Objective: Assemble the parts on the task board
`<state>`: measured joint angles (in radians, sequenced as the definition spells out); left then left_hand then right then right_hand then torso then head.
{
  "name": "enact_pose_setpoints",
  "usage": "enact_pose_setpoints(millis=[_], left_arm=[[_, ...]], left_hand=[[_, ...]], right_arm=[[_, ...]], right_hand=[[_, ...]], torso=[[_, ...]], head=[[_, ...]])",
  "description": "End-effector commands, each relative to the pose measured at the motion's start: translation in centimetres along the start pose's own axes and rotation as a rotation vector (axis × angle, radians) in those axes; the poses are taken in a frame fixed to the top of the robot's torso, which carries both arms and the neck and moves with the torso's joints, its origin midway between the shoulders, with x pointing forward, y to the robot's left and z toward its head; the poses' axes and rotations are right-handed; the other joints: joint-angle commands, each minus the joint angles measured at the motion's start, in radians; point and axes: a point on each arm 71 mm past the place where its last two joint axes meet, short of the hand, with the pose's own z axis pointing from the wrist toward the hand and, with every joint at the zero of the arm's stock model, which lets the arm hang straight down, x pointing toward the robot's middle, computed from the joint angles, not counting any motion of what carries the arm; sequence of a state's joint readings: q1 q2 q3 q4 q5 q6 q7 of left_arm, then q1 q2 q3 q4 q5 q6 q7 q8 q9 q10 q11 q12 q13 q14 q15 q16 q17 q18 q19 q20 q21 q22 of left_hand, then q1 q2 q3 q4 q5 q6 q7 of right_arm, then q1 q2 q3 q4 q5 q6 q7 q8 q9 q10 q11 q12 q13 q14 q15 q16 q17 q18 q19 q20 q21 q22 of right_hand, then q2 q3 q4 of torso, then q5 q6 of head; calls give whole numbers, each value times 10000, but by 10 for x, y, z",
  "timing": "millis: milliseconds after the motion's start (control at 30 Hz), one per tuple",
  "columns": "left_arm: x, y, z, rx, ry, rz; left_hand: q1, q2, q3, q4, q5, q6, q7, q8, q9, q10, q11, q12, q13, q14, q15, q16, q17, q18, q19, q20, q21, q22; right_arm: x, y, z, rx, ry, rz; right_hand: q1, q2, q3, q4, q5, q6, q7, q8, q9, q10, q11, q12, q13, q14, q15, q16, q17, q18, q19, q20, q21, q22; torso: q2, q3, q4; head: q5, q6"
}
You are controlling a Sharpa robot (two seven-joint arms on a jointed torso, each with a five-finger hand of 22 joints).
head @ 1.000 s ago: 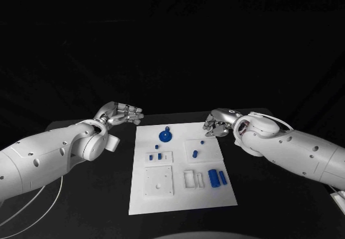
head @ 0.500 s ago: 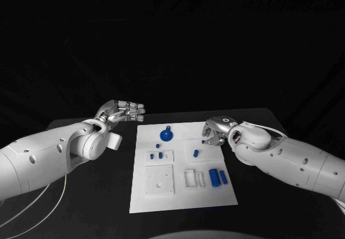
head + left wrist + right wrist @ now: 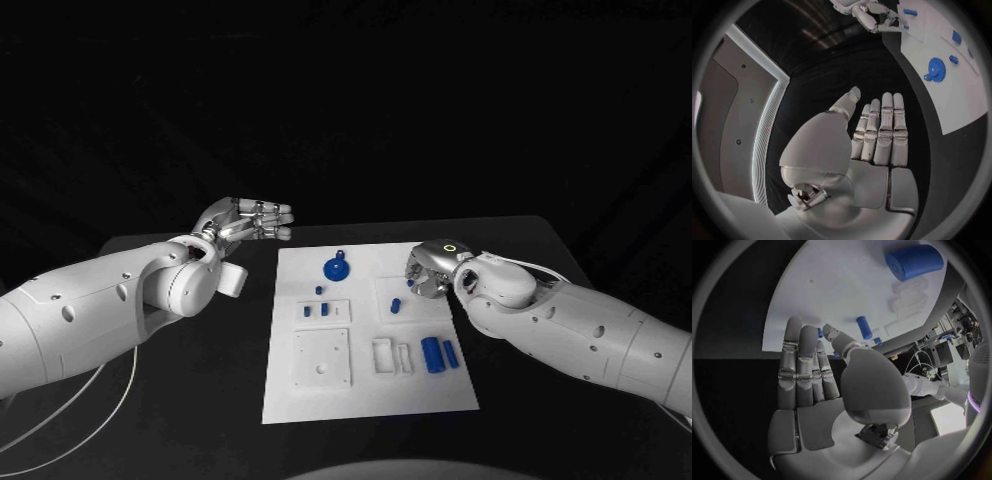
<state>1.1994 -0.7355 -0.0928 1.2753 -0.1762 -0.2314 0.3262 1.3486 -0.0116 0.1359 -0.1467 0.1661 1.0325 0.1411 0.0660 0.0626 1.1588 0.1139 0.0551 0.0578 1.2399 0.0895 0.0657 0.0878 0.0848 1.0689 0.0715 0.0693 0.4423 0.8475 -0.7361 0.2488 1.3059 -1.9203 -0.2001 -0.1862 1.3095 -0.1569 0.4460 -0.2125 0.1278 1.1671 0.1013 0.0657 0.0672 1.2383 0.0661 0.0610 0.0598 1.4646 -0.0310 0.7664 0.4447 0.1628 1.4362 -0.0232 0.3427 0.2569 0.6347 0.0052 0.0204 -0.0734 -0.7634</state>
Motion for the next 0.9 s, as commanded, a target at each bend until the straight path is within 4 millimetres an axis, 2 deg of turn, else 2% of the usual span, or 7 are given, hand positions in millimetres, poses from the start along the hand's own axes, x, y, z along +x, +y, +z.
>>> enact_pose_setpoints(millis=[33,267,600,733,900], left_arm=[[2,-2,0,142,119,-208],[2,-2,0,117,122,-254],[-1,-2,0,137,-80,-295],[-1,-2,0,124,-93,-306],[-2,-2,0,106,-101,-310]], left_hand=[[-22,67,12,-54,39,-43,23,-21,0,-31,16,42,9,-38,0,-23,-16,-129,96,-1,48,-26],[-31,87,-8,-64,43,-38,21,-22,-1,-33,17,42,9,-43,2,-22,-15,-126,111,3,49,-112],[-39,76,-41,-71,52,-118,46,-20,-1,-93,39,39,8,-66,12,-23,-14,-122,117,12,49,-193],[-26,88,-42,-78,58,-95,40,-16,1,-88,36,43,9,-70,13,-23,-12,-118,126,13,54,-225],[-19,91,-41,-91,61,-71,34,-17,1,-88,36,42,9,-74,13,-23,-11,-118,127,13,57,-256]], right_arm=[[1,0,1,22,-167,-296],[5,2,4,11,-226,-351],[13,8,8,-135,-54,-414],[15,10,8,-192,75,-410],[17,11,8,-165,178,-478]], right_hand=[[-44,-112,122,23,-71,-32,45,-33,-11,-60,-7,-32,-8,-72,32,72,-3,143,-81,-4,84,68],[-87,-118,559,84,-275,-14,44,-34,-11,-15,-19,-34,-8,-84,18,202,38,134,-120,-34,164,290],[-155,-116,933,192,-318,70,15,-30,-8,180,-84,-31,-5,-122,-28,606,216,72,-78,-146,324,604],[-179,18,1007,267,-324,237,-31,-20,3,358,-148,-29,-1,-124,-70,753,266,41,-51,-178,345,686],[-81,236,1266,252,-419,691,-125,-26,33,884,-316,-29,14,-180,-200,874,312,-135,-35,-350,319,743]], torso=[[-5,-1,-6],[-5,-1,-7],[-1,-2,1],[-10,-6,-4],[-10,-4,-12]], head=[[12,-25],[37,-64],[77,-132],[91,-154],[97,-163]])
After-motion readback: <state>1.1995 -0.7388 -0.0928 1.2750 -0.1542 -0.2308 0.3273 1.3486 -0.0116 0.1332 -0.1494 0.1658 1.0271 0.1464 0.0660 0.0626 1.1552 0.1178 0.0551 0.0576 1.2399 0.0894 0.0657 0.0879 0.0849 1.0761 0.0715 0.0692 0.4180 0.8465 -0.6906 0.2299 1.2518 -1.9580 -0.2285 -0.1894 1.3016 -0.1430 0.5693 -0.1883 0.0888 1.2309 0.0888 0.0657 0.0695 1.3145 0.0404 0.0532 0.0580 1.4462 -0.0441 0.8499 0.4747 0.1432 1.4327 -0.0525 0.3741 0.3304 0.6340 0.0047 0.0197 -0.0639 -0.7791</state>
